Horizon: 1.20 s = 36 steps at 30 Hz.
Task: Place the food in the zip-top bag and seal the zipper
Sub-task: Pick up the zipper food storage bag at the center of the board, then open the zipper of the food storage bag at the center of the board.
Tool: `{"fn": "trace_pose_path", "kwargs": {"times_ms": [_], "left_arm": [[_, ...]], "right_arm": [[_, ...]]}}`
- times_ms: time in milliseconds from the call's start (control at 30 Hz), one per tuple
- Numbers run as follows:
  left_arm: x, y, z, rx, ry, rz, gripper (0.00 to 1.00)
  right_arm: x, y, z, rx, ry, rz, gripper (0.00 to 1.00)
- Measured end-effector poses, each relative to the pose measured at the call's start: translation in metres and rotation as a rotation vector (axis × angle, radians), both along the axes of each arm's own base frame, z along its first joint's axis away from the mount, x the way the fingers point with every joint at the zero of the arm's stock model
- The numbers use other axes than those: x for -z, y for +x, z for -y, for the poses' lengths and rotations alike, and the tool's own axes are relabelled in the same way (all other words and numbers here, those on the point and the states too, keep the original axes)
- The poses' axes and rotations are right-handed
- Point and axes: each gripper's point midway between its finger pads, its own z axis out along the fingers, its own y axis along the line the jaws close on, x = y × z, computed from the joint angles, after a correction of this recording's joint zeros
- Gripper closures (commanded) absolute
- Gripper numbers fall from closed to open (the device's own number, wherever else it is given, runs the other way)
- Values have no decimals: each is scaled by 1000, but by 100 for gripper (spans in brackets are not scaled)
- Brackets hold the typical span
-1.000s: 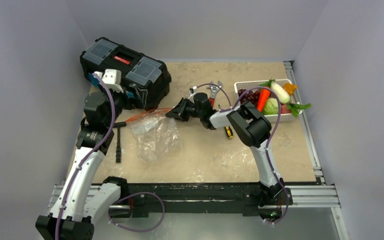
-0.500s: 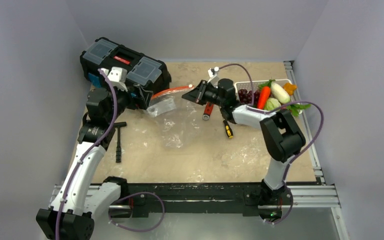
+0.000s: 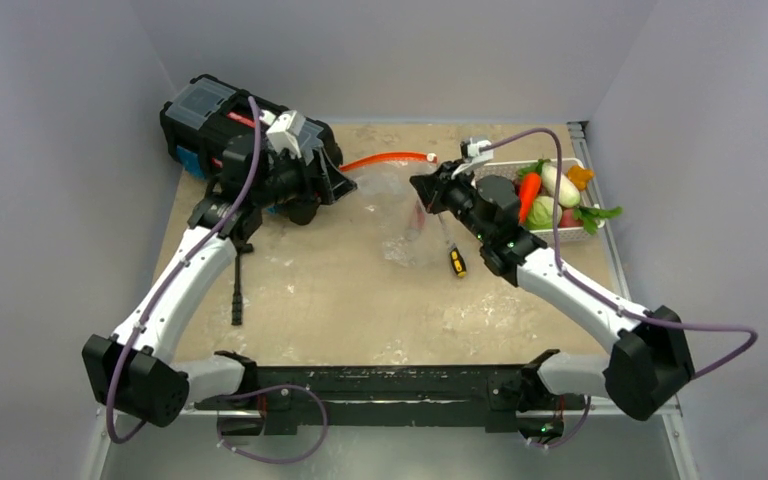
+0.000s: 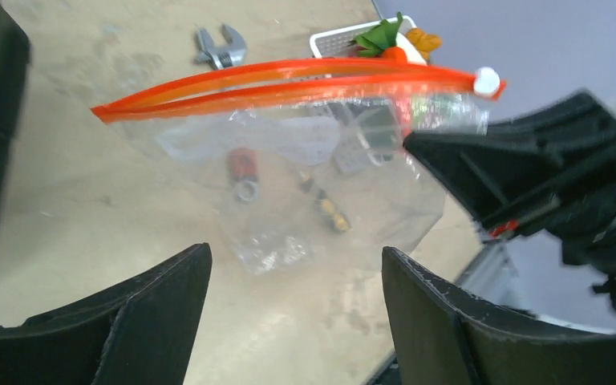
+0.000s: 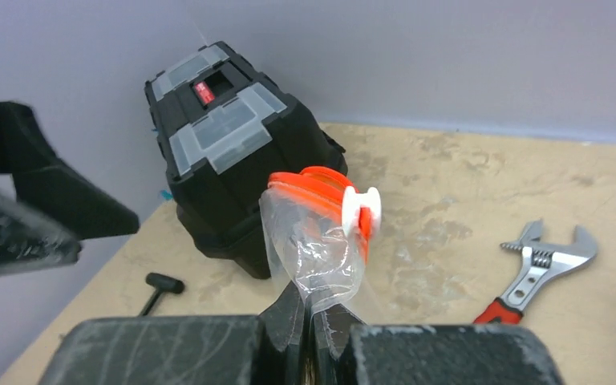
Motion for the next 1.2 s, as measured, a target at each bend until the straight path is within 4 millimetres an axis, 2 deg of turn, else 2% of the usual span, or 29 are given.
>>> {"fn": "trace_pose_path", "kwargs": {"times_ms": [100, 267, 367, 467, 567, 633, 700, 800, 967, 1067, 1200], "left_arm": [[-2, -1, 19, -10, -81, -148, 27], [-1, 7, 39, -27, -248, -387, 29], [10, 2, 52, -12, -358, -546, 29], [30, -8, 57, -58, -441, -732, 28], [50, -19, 53, -161, -500, -861, 27], [57, -25, 47, -239, -539, -909, 27], [56, -27, 43, -299, -584, -935, 27], [52, -21, 42, -358, -649, -966, 23], [58, -13, 38, -480, -711, -1043, 22], [52, -6, 40, -514, -733, -1051, 25], [51, 0, 45, -532, -744, -1056, 37]], "right_arm": [[-6, -20, 0, 22, -66, 84, 100], [7, -53, -4, 19, -159, 175, 100], [21, -57, 3, 54, -219, 202, 100], [29, -61, 8, 73, -262, 222, 100], [25, -65, 6, 75, -284, 258, 100], [23, -68, 3, 70, -292, 274, 100], [22, -70, 1, 66, -300, 287, 100], [20, -73, -2, 62, -308, 305, 100], [21, -78, -6, 45, -316, 322, 100], [20, -80, -7, 40, -317, 332, 100], [15, -82, -7, 38, -307, 343, 100]]}}
